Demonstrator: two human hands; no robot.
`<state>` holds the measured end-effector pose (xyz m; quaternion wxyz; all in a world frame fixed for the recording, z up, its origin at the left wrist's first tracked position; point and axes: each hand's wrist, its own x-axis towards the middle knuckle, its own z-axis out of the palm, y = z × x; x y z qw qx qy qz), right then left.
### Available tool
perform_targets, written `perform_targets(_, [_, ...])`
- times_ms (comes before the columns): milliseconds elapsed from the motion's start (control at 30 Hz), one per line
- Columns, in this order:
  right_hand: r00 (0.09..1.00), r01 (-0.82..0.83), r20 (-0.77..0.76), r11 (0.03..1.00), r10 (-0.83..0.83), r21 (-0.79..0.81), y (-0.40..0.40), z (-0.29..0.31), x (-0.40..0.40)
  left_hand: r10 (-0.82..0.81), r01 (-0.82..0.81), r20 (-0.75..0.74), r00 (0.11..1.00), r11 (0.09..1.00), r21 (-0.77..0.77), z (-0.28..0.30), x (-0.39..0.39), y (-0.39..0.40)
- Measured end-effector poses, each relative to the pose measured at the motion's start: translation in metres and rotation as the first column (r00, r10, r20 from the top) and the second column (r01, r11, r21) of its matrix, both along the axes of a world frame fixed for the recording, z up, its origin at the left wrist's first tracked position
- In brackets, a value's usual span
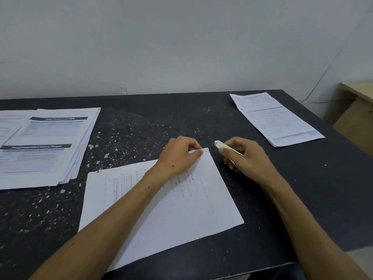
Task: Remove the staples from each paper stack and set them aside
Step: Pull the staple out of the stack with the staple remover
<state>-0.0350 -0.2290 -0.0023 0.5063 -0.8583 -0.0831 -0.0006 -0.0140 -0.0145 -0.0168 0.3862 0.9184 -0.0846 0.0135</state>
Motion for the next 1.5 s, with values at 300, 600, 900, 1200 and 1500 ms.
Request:
perform_targets(300, [0.991, 0.028, 0.134, 0.935, 0.021, -0.355, 0.011, -0.004, -0.001, 0.028, -0.034, -0.086, 0.996, 0.998, -0.061, 0.003, 0.002, -0.003])
perform_targets(600, [0.996, 0.031, 0.09, 0.926, 0.003, -0.377, 0.012, -0.007, 0.004, -0.044, 0.015, -0.173, 0.984, 0.987, -0.163, 0.007, 0.003, 0.003])
perform_targets(900, [0.977, 0.095, 0.213, 0.823, 0.031, -0.559, 0.028, -0.009, -0.003, -0.037, -0.015, -0.21, 0.977, 0.97, -0.241, 0.008, 0.002, 0.0])
perform_targets(1200, [0.96, 0.194, 0.281, 0.757, -0.015, -0.623, 0.042, -0.011, -0.012, -0.049, -0.02, -0.215, 0.975, 0.951, -0.31, 0.007, 0.001, 0.002])
perform_targets(1500, [0.957, 0.149, 0.292, 0.874, -0.009, -0.462, 0.035, -0.016, -0.008, -0.055, -0.027, -0.232, 0.971, 0.941, -0.336, 0.012, 0.001, 0.004])
